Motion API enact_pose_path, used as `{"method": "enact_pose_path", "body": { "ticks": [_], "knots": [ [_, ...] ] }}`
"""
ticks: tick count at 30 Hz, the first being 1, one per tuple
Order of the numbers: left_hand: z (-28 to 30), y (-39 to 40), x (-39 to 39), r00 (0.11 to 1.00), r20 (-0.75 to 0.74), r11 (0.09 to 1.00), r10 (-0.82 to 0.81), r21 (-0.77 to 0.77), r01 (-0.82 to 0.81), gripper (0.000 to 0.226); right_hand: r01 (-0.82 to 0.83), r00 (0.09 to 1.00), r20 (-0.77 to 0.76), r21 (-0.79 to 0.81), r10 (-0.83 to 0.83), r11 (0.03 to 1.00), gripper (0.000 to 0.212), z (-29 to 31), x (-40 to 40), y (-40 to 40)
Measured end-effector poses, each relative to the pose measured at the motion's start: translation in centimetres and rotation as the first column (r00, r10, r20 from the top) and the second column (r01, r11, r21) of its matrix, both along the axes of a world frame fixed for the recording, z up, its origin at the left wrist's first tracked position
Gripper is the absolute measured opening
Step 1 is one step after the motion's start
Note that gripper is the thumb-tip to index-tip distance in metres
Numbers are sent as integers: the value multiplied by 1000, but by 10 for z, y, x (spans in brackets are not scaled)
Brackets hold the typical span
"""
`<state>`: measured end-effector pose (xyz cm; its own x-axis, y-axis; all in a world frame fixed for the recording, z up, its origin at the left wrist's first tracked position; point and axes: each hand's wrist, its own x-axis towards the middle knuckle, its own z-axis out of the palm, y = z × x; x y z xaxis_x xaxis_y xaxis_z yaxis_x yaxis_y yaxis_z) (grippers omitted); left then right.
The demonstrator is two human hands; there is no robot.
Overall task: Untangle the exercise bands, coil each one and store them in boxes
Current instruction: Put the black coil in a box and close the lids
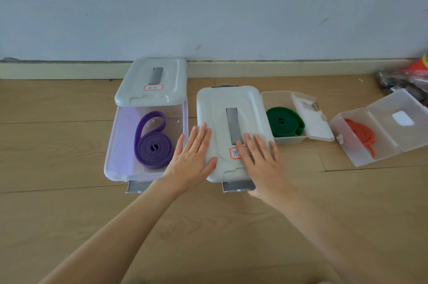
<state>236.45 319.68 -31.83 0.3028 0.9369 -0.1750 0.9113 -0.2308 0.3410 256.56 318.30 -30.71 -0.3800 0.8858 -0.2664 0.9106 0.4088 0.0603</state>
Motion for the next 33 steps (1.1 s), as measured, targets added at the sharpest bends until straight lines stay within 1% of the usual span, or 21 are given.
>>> {"method": "enact_pose_path", "body": {
  "ticks": [3,5,9,10,12,13,14,15,17,19,21,23,25,26,28,33],
  "knots": [
    [1,1,-1,1000,-2,1000,1,-11,-1,68,-13,999,-50,-105,7,994,102,8,7,15],
    [1,0,1,1000,-3,1000,1,-17,-1,69,-9,1000,-26,-147,5,989,101,13,7,21],
    [7,4,-3,999,-47,999,-27,19,28,68,-39,998,45,-173,48,984,94,20,0,21],
    [10,10,-7,997,-63,997,-53,56,56,67,-40,999,22,-170,44,985,87,24,0,25],
    [19,33,-16,989,-96,986,-113,114,123,66,4,989,-149,-119,-22,993,62,39,-7,46],
    [24,48,-18,985,-109,981,-137,121,150,66,35,970,-239,-71,-51,997,56,44,-12,64],
    [27,63,-18,981,-121,979,-154,114,167,66,60,949,-309,-20,-63,998,54,46,-18,85],
    [29,75,-15,979,-130,981,-155,93,168,66,84,931,-358,10,-75,996,55,44,-24,109],
    [23,89,-3,985,-126,991,-121,36,126,67,130,919,-374,-7,-123,992,62,36,-39,152],
    [12,91,4,989,-120,996,-83,6,84,67,176,927,-317,-95,-198,980,71,21,-51,184],
    [2,89,5,990,-119,997,-71,35,75,67,239,932,-238,-166,-274,957,81,5,-54,203],
    [-1,86,3,988,-137,994,-76,68,86,67,283,928,-195,-179,-316,942,89,-2,-51,212],
    [-1,85,5,986,-148,994,-75,73,86,67,324,907,-218,-181,-359,928,96,-2,-48,214],
    [0,85,5,986,-153,994,-71,72,83,67,339,893,-251,-169,-374,925,95,-2,-48,213],
    [1,86,6,981,-178,994,-74,66,87,66,354,870,-319,-124,-375,927,87,-2,-48,212],
    [-1,86,8,977,-203,994,-69,67,84,66,400,817,-427,-66,-388,914,72,-5,-53,204]
  ]
}}
